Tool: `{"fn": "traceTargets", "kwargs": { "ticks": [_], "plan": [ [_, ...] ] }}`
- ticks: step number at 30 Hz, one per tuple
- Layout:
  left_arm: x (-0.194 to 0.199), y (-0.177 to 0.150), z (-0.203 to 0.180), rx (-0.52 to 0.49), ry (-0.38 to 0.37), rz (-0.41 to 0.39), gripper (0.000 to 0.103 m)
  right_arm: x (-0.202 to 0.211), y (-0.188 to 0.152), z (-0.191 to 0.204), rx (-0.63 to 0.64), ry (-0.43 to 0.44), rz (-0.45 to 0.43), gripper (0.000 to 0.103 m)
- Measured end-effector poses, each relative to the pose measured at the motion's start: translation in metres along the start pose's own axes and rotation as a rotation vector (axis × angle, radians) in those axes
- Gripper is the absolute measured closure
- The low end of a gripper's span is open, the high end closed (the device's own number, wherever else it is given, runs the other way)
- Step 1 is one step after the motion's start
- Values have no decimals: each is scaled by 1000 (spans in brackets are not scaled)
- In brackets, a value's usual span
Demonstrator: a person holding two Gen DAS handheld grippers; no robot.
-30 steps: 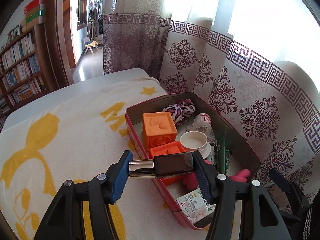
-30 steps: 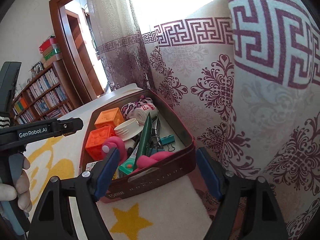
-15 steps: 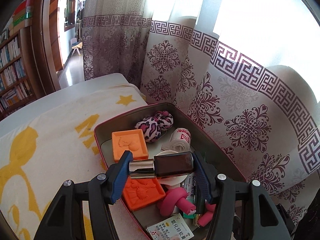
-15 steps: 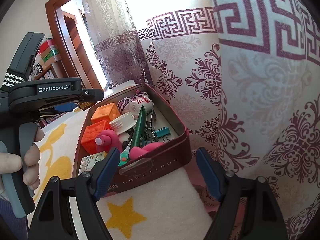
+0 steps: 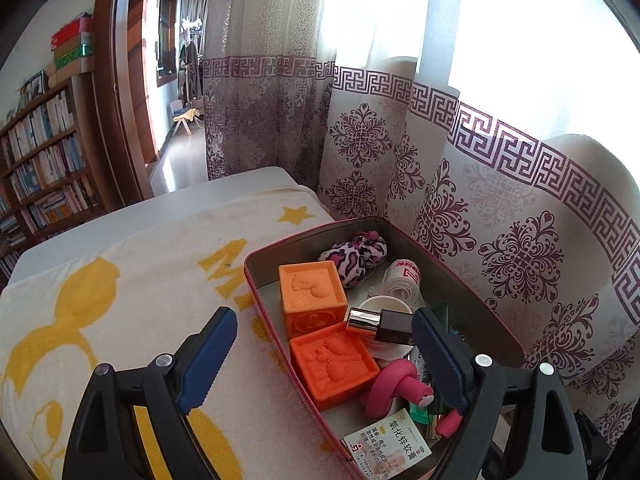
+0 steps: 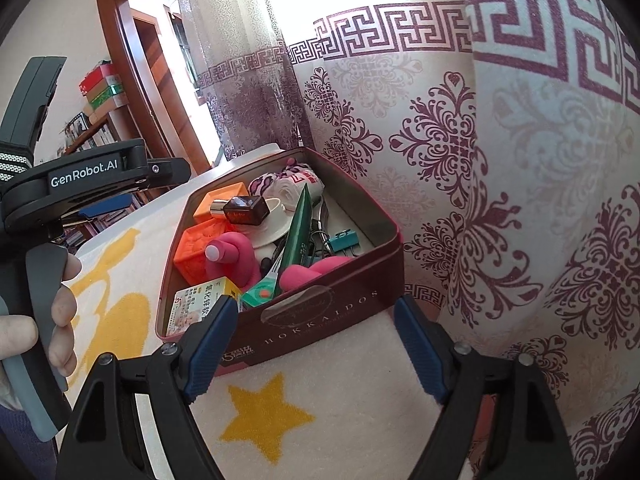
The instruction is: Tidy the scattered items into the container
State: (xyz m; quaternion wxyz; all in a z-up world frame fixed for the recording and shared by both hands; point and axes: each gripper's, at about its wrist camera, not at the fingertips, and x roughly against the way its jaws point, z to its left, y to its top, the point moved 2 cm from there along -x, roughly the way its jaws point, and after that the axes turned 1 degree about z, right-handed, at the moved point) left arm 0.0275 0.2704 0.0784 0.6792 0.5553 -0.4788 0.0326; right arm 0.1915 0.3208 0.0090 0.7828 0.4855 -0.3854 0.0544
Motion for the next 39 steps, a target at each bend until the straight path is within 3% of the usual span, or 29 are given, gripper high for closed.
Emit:
{"fn": "traceTargets", "kwargs": {
  "ticks": [6,16,21,23,25,28,36,39],
  "plan": [
    [22,-8,8,-23,57,-49,12,5,-6,7,8,-5,11,19],
    [50,-22,22,-16,63,-72,12,19,-9,28,50,-17,-2,15],
    [60,-29,27,2,32,-57,12,29,-8,36,64,-47,-26,1],
    [63,-32,29,15,3,-49,10,34,-8,39,72,-74,-40,1],
    [65,-35,32,36,-28,-47,0,37,-8,42,80,-95,-46,1],
    [71,-40,37,60,-43,-69,0,38,-9,44,84,-109,-44,1],
    [87,-48,38,-24,78,-132,0,25,-23,40,63,-93,81,0],
    [92,-52,35,-55,93,-144,0,32,-24,42,81,-132,56,0]
  ]
}}
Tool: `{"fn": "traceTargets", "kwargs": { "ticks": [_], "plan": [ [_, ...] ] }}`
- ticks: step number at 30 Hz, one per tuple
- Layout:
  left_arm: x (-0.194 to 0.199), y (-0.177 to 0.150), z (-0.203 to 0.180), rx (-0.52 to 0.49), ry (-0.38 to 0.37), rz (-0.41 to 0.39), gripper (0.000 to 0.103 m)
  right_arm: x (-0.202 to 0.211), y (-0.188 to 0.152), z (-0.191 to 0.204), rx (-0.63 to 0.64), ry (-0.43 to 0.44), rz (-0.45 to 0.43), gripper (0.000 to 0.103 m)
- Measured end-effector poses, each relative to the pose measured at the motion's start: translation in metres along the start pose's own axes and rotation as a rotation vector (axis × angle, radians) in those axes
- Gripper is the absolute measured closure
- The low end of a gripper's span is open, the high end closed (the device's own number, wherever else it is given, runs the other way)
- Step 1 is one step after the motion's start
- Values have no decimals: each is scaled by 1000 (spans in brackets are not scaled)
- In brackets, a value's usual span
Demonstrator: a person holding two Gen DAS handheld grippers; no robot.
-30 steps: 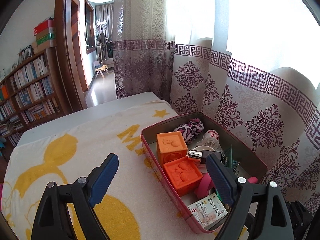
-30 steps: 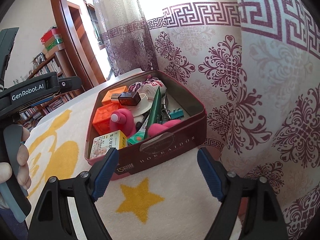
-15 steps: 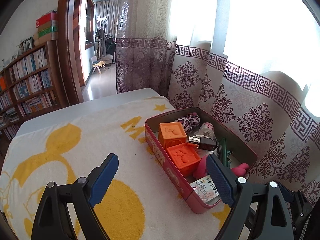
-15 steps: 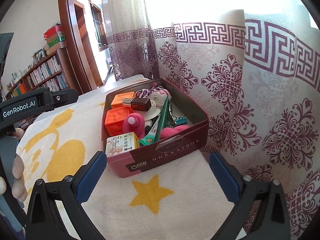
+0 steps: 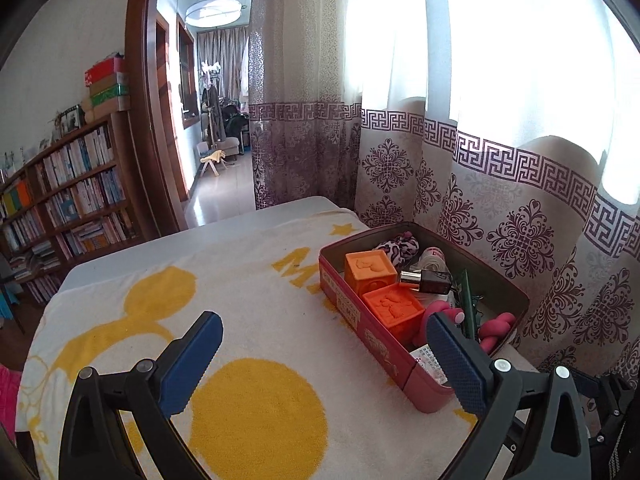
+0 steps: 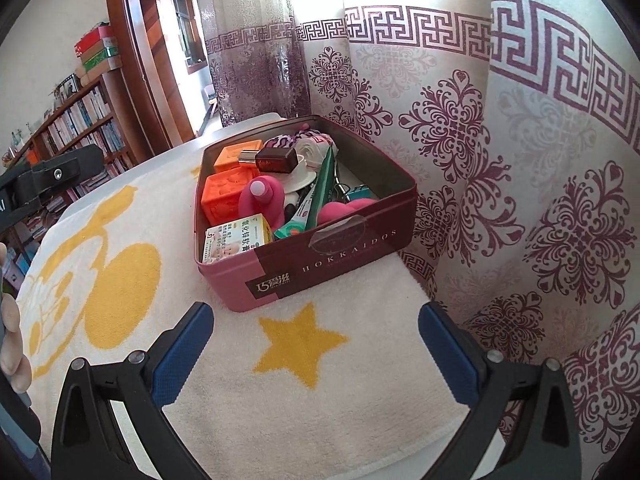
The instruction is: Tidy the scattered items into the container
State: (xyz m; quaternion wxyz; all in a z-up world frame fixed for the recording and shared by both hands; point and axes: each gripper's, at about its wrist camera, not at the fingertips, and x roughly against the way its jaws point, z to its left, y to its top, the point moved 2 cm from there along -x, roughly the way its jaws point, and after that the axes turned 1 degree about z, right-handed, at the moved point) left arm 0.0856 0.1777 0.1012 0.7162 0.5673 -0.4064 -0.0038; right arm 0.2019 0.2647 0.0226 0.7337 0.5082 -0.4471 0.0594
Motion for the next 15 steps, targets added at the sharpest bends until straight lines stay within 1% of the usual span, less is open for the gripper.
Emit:
{"fn": "traceTargets", "kwargs": {
  "ticks": [4,7,9,15],
  "plan": [
    [4,-1,0,15,-44,15,0,30,11,10,54,-63,-124,0],
    [3,0,0,47,-95,37,0,41,17,16,78,-102,-167,0],
    [2,1,-1,54,-114,44,0,39,16,18,85,-119,-165,0],
    [-2,2,-8,28,-102,54,0,17,6,12,64,-116,-87,0]
  ]
}}
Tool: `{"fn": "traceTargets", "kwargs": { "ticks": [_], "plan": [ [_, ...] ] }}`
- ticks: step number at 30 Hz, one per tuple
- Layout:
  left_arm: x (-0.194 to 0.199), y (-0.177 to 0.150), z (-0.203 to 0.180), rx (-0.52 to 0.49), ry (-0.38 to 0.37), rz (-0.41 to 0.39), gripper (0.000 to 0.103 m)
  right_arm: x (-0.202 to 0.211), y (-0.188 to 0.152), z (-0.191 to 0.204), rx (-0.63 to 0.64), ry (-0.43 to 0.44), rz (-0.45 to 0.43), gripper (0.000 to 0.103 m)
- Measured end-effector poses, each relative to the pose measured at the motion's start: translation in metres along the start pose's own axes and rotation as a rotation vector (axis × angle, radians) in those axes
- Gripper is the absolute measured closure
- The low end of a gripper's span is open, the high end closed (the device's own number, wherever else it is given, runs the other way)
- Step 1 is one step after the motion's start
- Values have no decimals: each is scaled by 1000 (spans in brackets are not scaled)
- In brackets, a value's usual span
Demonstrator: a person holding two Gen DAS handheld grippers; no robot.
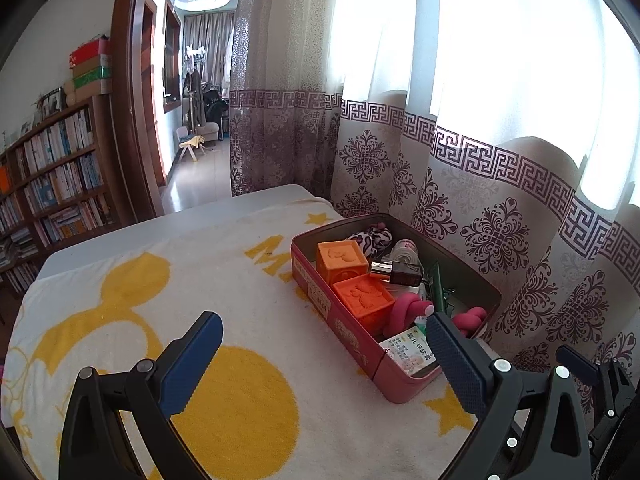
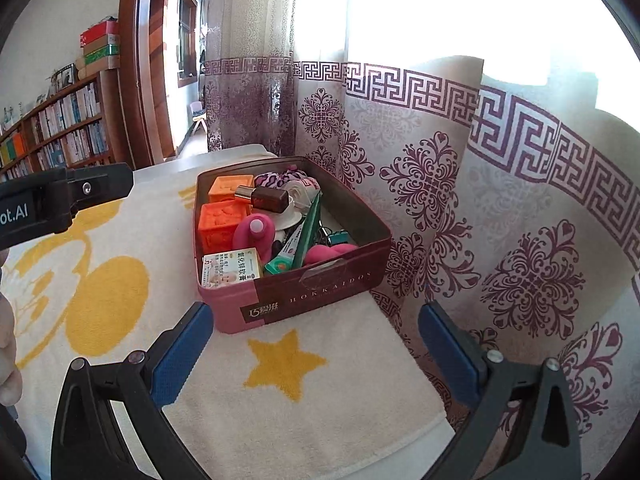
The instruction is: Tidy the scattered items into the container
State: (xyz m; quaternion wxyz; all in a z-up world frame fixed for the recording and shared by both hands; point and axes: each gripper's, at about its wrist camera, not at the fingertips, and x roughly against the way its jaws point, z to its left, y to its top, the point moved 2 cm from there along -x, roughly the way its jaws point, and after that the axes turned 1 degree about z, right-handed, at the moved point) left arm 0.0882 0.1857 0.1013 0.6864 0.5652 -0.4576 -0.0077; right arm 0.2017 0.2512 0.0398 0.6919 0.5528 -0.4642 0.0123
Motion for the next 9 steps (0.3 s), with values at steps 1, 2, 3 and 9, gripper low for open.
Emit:
{"fn": "traceTargets", "kwargs": {
  "ticks": [1,2,3,9],
  "plan": [
    [-1,0,-2,-3,-4,3,0,-1,-1,-2,-7,1,5,0],
    [-3,1,-3,-6,-10,6,0,-3,-3,-3,-14,1,7,0],
    [-4,1,-5,-8,-20,10,0,-4,-3,-4,-20,0,9,0],
    [-7,1,-13,-30,-34,8,0,-6,-6,-9,-28,-5,3,0]
  ]
}}
